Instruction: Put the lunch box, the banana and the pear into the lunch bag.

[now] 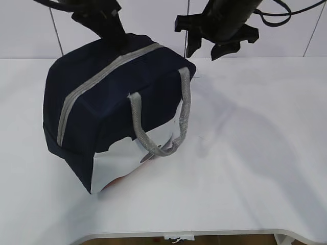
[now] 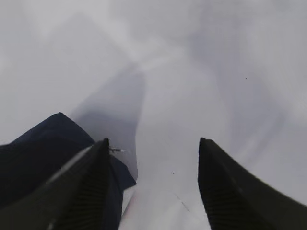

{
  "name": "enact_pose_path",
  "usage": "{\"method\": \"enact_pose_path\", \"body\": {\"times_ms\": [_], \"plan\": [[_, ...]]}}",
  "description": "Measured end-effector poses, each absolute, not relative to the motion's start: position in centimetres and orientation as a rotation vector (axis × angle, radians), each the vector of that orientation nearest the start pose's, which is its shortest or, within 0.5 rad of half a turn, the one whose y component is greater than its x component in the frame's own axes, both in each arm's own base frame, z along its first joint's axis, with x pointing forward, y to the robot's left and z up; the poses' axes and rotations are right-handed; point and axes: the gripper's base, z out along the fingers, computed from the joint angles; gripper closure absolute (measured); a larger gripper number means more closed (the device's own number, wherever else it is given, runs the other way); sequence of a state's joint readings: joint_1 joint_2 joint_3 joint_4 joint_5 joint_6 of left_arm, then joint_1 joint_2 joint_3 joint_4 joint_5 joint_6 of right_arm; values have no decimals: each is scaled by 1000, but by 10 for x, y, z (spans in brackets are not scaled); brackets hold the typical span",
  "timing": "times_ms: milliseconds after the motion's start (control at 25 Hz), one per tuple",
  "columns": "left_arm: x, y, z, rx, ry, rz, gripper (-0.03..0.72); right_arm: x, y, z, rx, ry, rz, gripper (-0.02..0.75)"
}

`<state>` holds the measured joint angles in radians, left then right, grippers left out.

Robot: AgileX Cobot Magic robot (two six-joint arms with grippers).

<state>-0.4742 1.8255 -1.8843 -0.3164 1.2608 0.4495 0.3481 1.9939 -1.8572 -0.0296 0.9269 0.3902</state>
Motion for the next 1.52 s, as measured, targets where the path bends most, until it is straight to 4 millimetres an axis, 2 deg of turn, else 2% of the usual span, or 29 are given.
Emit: {"method": "enact_pose_path", "body": {"times_ms": [160,360,640,760,920,1080,1200,1520], "plan": [[343,-205,358,1160,2419,-418,694,424,151,306,-50,2597,205,283],[350,-207,345,1165,2444,-406,694,419,147,302,-137,2666,127,283],[351,-208,344,1165,2445,-406,669,413,143,300,-196,2734,56,283],[351,-208,344,1152,2451,-409,610,412,142,299,-203,2750,43,283],[351,-207,344,1136,2462,-404,479,410,141,298,-222,2771,26,283],[354,-202,344,1080,2499,-322,343,407,138,303,-236,2774,-15,283],[351,-195,354,1028,2499,-265,301,403,135,313,-235,2750,-26,283],[328,-182,395,930,2427,-264,288,393,131,335,-239,2704,-17,283]]}}
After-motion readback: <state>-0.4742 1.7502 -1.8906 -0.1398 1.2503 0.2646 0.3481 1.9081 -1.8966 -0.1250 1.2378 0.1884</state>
